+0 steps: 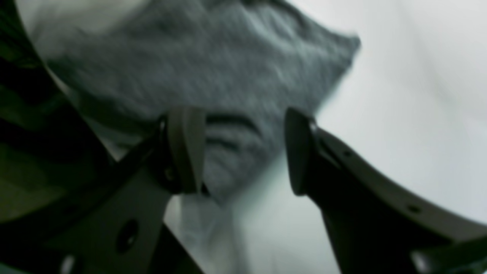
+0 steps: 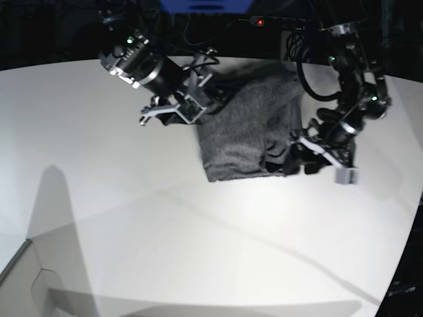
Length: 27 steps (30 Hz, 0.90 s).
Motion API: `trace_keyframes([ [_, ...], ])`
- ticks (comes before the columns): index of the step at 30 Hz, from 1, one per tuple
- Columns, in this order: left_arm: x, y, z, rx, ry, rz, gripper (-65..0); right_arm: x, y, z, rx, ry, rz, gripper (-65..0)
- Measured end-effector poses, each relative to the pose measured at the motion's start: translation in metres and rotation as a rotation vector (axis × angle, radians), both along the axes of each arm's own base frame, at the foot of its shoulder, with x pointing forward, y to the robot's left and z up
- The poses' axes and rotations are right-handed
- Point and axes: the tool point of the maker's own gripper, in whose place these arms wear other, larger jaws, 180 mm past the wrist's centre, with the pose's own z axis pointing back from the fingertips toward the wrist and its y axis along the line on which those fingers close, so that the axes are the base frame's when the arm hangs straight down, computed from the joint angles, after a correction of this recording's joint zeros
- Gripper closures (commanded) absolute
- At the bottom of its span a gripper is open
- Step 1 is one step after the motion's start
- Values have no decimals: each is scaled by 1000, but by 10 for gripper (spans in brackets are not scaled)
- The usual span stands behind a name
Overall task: Layout the t-shirt on the table in an organized manner, then fold the t-shirt properly
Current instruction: 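Press and square the folded bundle's edges with both grippers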
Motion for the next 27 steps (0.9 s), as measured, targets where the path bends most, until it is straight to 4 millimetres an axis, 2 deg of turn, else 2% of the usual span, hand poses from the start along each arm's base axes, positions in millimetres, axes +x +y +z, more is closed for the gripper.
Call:
trace_keyframes([
  [3,2,-16,-34,-50,106,-39,-334,1,-12,-3,-5,5,-36,-338],
  [6,18,-7,-50,-43,144,-15,-334,-1,-23,-8,-22,22,-64,-339],
  [9,31,4,-58,1,118,30,-334,0,-26,-8,-27,19,-72,-339],
  [13,35,10,-64,37,102,53,-334,0,-26,-7,-27,19,-72,-339],
  [16,47,11,-53,30,64,59,-334,0,-26,-8,-27,20,-72,-339],
  [21,67,25,-32,52,3,76,-334,0,-27,-8,-28,22,-73,-338],
  [24,70,24,-27,56,0,68,-334,0,-26,-7,-24,18,-73,-335],
  [27,71,36,-17,62,-30,98,-334,6,-25,-3,-24,1,-69,-301],
])
